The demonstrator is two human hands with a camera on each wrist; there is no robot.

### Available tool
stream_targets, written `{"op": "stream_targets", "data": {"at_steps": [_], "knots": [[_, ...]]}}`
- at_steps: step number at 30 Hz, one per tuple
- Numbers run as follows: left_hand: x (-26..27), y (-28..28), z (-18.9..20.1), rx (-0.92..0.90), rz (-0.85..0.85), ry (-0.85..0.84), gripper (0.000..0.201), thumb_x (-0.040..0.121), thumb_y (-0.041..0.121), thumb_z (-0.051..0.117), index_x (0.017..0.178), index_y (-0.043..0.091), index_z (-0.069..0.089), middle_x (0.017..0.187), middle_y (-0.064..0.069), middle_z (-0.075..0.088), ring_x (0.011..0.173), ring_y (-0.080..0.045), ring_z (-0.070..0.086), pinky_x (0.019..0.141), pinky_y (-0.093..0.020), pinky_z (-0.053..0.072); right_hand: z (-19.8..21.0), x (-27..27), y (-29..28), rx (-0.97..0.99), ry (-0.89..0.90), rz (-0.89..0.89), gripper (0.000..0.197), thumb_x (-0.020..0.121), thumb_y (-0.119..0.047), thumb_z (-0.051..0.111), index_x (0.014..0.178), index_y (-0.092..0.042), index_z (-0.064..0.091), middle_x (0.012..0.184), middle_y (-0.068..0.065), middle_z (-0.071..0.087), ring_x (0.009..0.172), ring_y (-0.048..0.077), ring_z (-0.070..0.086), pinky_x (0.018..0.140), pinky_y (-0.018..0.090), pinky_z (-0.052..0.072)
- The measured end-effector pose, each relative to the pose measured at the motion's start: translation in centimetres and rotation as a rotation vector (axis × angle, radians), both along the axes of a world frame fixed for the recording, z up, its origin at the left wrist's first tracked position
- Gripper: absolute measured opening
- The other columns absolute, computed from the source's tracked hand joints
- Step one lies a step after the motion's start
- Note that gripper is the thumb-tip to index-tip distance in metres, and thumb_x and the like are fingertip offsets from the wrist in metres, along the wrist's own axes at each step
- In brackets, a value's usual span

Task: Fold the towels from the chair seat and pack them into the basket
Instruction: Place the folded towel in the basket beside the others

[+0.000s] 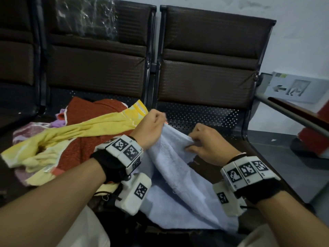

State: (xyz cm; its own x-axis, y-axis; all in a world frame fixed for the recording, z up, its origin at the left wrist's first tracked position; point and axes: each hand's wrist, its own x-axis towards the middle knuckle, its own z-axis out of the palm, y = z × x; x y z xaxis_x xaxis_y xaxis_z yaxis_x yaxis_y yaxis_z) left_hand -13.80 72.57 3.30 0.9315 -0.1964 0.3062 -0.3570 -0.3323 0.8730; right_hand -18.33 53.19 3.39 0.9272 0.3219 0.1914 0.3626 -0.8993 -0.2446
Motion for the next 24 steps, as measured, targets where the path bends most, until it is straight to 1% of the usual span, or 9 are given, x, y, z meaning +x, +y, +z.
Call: {"op": "stream_targets", "data": {"at_steps": [2,4,8,9,11,14,18,20,24], "knots": [[-0.8,0.7,0.8,0.124,-0.088,-0.010,0.031,0.095,0.045,0.039,0.102,0.017,0.050,0.078,0.007,0.050,0.068,-0.004,0.048,0.063,-0.020,0.038,0.2,-0.8,-0.1,-0.046,-0.020,0.036,0.020,0.081,-0.035,0.071,0.080,-0.016,0.063,0.098,-0.009,0.039,0.092,0.010,0.036,0.081,0.025,0.034],[-1.5,1.5,1.6,0.262,-0.183,0.001,0.041,0.093,0.048,0.041,0.118,0.016,0.045,0.094,-0.005,0.058,0.083,-0.018,0.056,0.075,-0.027,0.045,0.5,-1.6,-0.5,-0.049,-0.027,0.026,0.018,0.084,-0.036,0.067,0.086,-0.018,0.062,0.104,-0.008,0.041,0.099,0.013,0.037,0.083,0.025,0.033],[-2.6,2.6,2.7,0.501,-0.332,-0.010,0.037,0.098,0.029,0.043,0.131,0.013,0.041,0.122,-0.006,0.055,0.107,-0.015,0.053,0.090,-0.021,0.041,1.7,-3.0,-1.3,0.207,0.033,-0.164,0.020,0.087,-0.030,0.065,0.076,-0.026,0.049,0.075,-0.008,0.055,0.070,0.011,0.053,0.054,0.020,0.035],[-2.7,2.6,2.8,0.542,-0.349,-0.006,0.035,0.098,0.026,0.043,0.130,0.011,0.044,0.126,-0.007,0.053,0.113,-0.017,0.051,0.098,-0.027,0.040,2.0,-3.2,-1.4,0.231,0.027,-0.196,0.020,0.087,-0.029,0.066,0.075,-0.028,0.050,0.074,-0.009,0.057,0.069,0.008,0.053,0.054,0.020,0.035],[-2.7,2.6,3.3,0.628,-0.346,-0.036,0.028,0.097,0.026,0.045,0.118,0.009,0.053,0.116,-0.011,0.054,0.109,-0.022,0.052,0.097,-0.036,0.040,3.1,-3.3,-1.7,0.266,-0.012,-0.228,0.019,0.086,-0.025,0.067,0.072,-0.029,0.054,0.072,-0.010,0.059,0.069,0.007,0.054,0.054,0.018,0.034],[-2.1,2.7,5.5,0.669,-0.254,-0.116,0.014,0.091,0.028,0.058,0.083,0.017,0.053,0.087,-0.001,0.051,0.086,-0.020,0.051,0.073,-0.029,0.037,5.7,-2.4,-2.1,0.453,-0.042,-0.239,0.017,0.085,-0.018,0.063,0.068,-0.019,0.061,0.065,-0.005,0.059,0.064,0.008,0.051,0.056,0.023,0.035],[-0.3,2.7,9.8,0.558,-0.140,-0.155,0.017,0.078,0.032,0.073,0.074,0.021,0.061,0.067,0.003,0.062,0.059,-0.011,0.059,0.057,-0.026,0.046,9.0,0.2,-2.7,0.783,-0.053,-0.244,0.026,0.086,-0.016,0.058,0.086,0.009,0.061,0.073,0.008,0.053,0.072,0.016,0.046,0.069,0.032,0.035],[1.0,2.2,11.4,0.515,-0.082,-0.187,0.013,0.080,0.028,0.072,0.074,0.021,0.063,0.068,0.003,0.063,0.066,-0.013,0.060,0.059,-0.024,0.042,10.3,2.0,-2.8,0.799,-0.085,-0.295,0.023,0.088,-0.018,0.058,0.083,0.004,0.065,0.074,0.006,0.057,0.074,0.017,0.050,0.070,0.032,0.038],[3.3,0.1,14.3,0.419,0.078,-0.330,0.013,0.088,0.021,0.061,0.094,0.012,0.067,0.096,-0.011,0.068,0.097,-0.027,0.059,0.076,-0.030,0.040,13.3,5.2,-3.3,0.758,-0.197,-0.361,0.027,0.092,-0.020,0.051,0.070,-0.006,0.056,0.071,0.002,0.058,0.073,0.016,0.049,0.069,0.031,0.037]]}}
